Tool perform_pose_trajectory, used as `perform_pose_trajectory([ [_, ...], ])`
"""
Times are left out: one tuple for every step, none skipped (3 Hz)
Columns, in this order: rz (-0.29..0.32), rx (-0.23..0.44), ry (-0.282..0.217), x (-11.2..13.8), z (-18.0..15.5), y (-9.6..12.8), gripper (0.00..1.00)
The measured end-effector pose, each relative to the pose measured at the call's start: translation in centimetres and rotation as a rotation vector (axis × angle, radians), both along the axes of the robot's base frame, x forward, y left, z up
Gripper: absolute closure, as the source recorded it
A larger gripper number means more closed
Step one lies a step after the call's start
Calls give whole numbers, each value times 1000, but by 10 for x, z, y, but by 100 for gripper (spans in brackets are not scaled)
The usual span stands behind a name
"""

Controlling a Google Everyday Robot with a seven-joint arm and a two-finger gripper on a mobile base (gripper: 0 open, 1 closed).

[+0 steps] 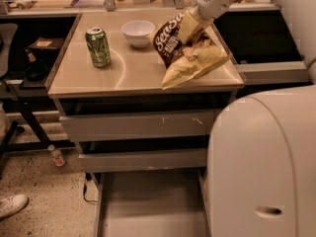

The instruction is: Pick brown chip bag from bottom drawer and place on counter

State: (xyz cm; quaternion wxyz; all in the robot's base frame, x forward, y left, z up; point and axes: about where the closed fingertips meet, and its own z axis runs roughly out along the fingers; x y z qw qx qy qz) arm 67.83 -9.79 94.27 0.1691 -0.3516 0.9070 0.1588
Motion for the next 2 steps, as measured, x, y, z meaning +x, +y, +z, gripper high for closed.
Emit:
perform_pose_trajectory([
  [15,-3,-18,24,-3,14,100],
  [16,-20,-51,46,-7,17,100],
])
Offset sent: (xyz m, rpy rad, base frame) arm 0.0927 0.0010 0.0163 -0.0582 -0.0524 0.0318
